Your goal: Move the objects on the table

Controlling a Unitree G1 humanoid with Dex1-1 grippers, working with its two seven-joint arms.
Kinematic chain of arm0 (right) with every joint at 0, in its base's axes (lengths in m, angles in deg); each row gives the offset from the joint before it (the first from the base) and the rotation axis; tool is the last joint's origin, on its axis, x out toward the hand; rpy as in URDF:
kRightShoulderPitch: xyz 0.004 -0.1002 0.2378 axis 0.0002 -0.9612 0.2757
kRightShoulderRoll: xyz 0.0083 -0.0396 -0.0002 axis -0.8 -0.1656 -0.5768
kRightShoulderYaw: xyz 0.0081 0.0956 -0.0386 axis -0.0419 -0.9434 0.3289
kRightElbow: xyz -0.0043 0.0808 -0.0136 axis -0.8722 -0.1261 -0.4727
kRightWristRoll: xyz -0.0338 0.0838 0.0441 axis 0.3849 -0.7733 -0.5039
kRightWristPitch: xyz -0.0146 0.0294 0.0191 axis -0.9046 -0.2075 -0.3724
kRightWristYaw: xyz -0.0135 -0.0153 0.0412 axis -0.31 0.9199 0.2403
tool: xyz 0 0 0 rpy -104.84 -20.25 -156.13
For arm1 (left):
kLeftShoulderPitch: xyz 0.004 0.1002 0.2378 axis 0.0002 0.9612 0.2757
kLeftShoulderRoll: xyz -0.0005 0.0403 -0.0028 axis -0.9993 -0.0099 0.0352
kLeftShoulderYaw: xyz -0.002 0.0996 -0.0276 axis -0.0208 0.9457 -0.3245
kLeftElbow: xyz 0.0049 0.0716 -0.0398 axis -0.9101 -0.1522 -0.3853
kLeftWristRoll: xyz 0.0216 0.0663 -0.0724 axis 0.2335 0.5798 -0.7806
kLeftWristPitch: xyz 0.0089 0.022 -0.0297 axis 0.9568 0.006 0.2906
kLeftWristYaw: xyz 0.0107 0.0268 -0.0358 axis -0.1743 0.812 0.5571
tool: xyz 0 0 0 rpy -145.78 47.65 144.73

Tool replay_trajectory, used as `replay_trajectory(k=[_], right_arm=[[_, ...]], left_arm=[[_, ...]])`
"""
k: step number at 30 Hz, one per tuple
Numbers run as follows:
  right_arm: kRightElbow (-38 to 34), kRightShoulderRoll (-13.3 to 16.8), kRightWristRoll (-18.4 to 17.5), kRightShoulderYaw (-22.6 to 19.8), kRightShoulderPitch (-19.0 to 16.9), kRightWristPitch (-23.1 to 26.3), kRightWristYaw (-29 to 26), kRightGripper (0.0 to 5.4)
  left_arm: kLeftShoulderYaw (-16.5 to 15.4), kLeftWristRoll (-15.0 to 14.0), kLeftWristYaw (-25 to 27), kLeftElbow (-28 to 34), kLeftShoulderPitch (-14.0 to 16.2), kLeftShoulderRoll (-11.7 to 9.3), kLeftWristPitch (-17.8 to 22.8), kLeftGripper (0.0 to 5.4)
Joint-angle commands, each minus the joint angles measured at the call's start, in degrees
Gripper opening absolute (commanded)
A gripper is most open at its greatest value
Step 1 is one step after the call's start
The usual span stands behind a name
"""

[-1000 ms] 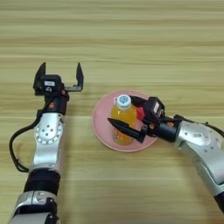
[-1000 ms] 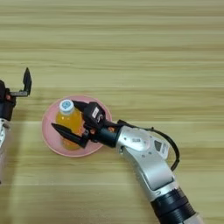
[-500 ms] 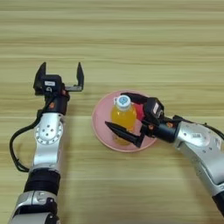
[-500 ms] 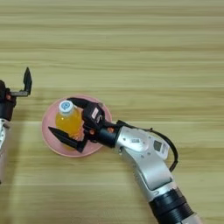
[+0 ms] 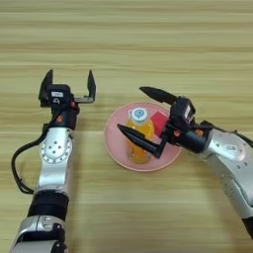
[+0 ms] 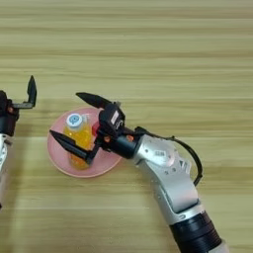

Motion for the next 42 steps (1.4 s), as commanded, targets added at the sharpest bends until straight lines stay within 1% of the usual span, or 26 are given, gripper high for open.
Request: replay_trajectory(k=[1, 4, 7, 9, 11, 17, 20, 22, 25, 29, 32, 34, 37, 42], right_arm=[[-5.2, -0.2, -3.6, -2.3, 1.9, 2.8, 1.3, 5.39], [-9.4, 0.0, -7.6, -4.9, 3.3, 5.5, 3.2, 5.39], [-12.1, -0.2, -12.0, -7.7, 4.8, 8.0, 5.2, 5.39], [-12.6, -0.1, -13.1, -8.9, 5.6, 8.4, 6.1, 5.39], [-12.5, 0.1, -13.3, -9.7, 6.2, 8.5, 6.9, 5.39], [-9.2, 1.0, -9.8, -11.0, 7.2, 8.6, 9.5, 5.39], [-7.8, 2.3, -7.5, -11.3, 7.5, 9.1, 10.3, 5.39], [-6.5, 3.3, -6.0, -11.5, 7.8, 10.0, 11.0, 5.39], [-3.4, 4.5, -4.0, -12.3, 8.9, 12.6, 12.9, 5.39], [-0.9, 5.8, -1.7, -11.9, 9.5, 15.1, 13.5, 5.39], [0.3, 6.9, 0.1, -10.7, 9.4, 16.5, 13.2, 5.39], [1.2, 7.8, 1.3, -9.0, 8.8, 17.6, 11.9, 5.39], [3.9, 8.4, 3.7, -6.7, 8.1, 17.9, 10.8, 5.39], [8.3, 9.3, 6.5, -3.7, 7.5, 17.3, 7.6, 5.39]], left_arm=[[0.2, 0.8, -0.3, -0.4, -0.8, -0.1, -0.2, 5.4], [0.3, 0.8, -0.4, -0.4, -0.8, -0.1, -0.3, 5.4], [0.4, 0.9, -0.5, -0.4, -0.9, -0.1, -0.3, 5.4], [0.4, 1.0, -0.5, -0.5, -0.9, -0.1, -0.3, 5.4], [0.5, 1.0, -0.5, -0.7, -0.9, -0.1, -0.4, 5.4], [0.7, 1.2, -0.8, -0.8, -1.0, 0.1, -0.5, 5.4], [0.8, 1.2, -0.9, -0.8, -1.0, 0.1, -0.5, 5.4], [0.8, 1.2, -1.0, -0.8, -1.0, 0.1, -0.6, 5.4], [0.9, 1.3, -1.1, -0.7, -1.1, 0.2, -0.5, 5.4], [1.0, 1.3, -1.2, -0.7, -1.0, 0.2, -0.5, 5.4], [1.0, 1.3, -1.2, -0.5, -1.0, 0.2, -0.4, 5.4], [1.0, 1.3, -1.2, -0.5, -1.0, 0.2, -0.4, 5.4], [1.0, 1.2, -1.2, -0.6, -1.0, 0.2, -0.4, 5.4], [0.9, 1.1, -1.2, -0.7, -1.1, 0.1, -0.4, 5.4]])
